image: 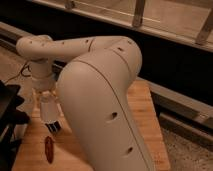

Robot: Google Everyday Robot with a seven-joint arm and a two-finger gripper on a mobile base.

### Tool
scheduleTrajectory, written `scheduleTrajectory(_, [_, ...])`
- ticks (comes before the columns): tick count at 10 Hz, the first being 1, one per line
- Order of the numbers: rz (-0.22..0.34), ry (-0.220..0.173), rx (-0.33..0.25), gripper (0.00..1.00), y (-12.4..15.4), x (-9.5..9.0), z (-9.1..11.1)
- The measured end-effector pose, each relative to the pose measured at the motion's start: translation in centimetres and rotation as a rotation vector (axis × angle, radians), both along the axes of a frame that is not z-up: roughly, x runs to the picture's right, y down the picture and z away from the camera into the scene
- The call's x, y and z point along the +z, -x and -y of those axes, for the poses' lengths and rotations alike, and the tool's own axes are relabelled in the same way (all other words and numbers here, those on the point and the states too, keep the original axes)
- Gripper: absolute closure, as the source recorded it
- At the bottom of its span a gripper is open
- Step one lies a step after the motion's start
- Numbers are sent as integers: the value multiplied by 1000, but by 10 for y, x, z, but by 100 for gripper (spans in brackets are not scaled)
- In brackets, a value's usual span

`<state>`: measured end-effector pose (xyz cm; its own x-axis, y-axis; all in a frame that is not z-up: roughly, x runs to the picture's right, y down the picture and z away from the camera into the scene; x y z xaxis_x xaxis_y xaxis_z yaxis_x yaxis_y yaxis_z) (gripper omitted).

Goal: Place the ceramic cup over the eraser

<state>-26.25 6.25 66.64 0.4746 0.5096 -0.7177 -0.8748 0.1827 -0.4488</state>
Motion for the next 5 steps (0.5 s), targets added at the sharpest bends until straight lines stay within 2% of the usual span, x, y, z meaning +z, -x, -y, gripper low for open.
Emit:
scheduleTrajectory(2, [13, -2, 19, 20, -1, 2, 0])
scheduleTrajectory(5, [75, -6, 15, 20, 13, 3, -2])
